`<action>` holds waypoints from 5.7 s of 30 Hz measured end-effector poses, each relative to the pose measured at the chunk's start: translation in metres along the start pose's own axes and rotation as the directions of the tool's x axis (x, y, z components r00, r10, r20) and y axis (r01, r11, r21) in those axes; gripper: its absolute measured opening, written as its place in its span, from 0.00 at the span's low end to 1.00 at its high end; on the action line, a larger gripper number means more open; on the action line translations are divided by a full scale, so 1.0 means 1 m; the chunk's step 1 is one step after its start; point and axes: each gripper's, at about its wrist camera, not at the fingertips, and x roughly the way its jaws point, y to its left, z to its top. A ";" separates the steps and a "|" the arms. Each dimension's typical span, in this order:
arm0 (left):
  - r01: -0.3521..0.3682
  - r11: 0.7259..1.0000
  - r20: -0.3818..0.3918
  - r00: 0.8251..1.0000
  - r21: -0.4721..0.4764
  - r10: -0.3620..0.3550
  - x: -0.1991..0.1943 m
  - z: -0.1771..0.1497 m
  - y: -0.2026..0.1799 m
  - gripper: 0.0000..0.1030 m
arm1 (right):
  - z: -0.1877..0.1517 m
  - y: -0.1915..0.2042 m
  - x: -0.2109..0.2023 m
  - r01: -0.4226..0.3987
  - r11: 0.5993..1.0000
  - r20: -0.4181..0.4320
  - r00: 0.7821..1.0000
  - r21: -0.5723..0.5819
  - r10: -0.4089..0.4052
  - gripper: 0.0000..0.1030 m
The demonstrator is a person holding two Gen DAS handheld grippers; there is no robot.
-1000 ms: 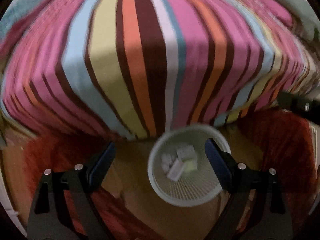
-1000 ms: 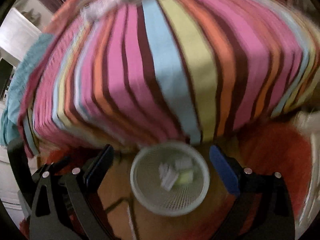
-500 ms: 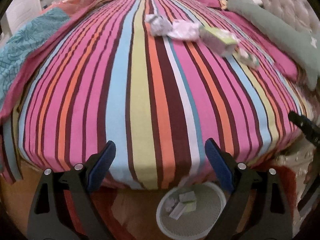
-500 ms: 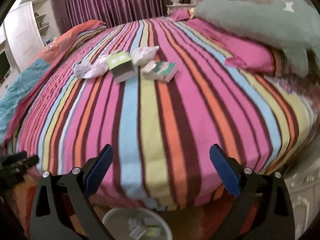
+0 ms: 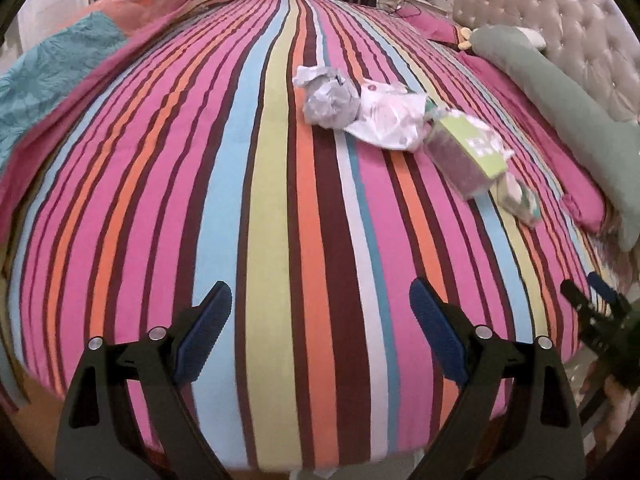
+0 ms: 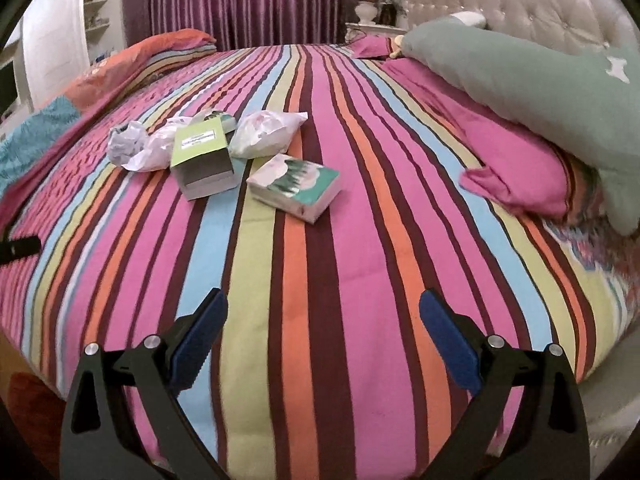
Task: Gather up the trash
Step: 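Raise both tools back toward the remaining trash on the bed, then grasp crumpled paper with the left tool while the right tool grasps the green tissue pack, then carry paper and tissue pack over the wastebasket and open both tools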
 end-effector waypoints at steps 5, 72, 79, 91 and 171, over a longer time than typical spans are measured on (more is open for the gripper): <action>0.025 0.998 -0.009 1.000 -0.053 -0.025 0.022 0.033 0.005 0.85 | 0.016 -0.001 0.021 -0.016 1.000 -0.011 1.000 -0.024 0.016 0.90; 0.055 0.981 0.021 0.998 -0.187 -0.052 0.075 0.125 0.024 0.55 | 0.061 -0.011 0.072 -0.093 0.978 -0.076 0.991 0.185 0.109 0.49; 0.084 0.982 0.042 0.996 -0.167 -0.078 0.034 0.072 0.027 0.56 | 0.043 -0.008 0.039 -0.100 0.966 -0.062 0.991 0.240 0.118 0.49; 0.126 0.985 0.019 0.992 -0.120 -0.124 -0.011 -0.014 0.020 0.55 | 0.006 0.003 -0.013 -0.144 0.940 -0.047 0.985 0.309 0.167 0.49; 0.100 0.994 -0.769 0.637 0.032 -0.039 0.117 -0.300 -0.044 0.76 | -0.269 0.075 0.070 0.096 0.874 -0.755 0.554 0.476 0.350 0.80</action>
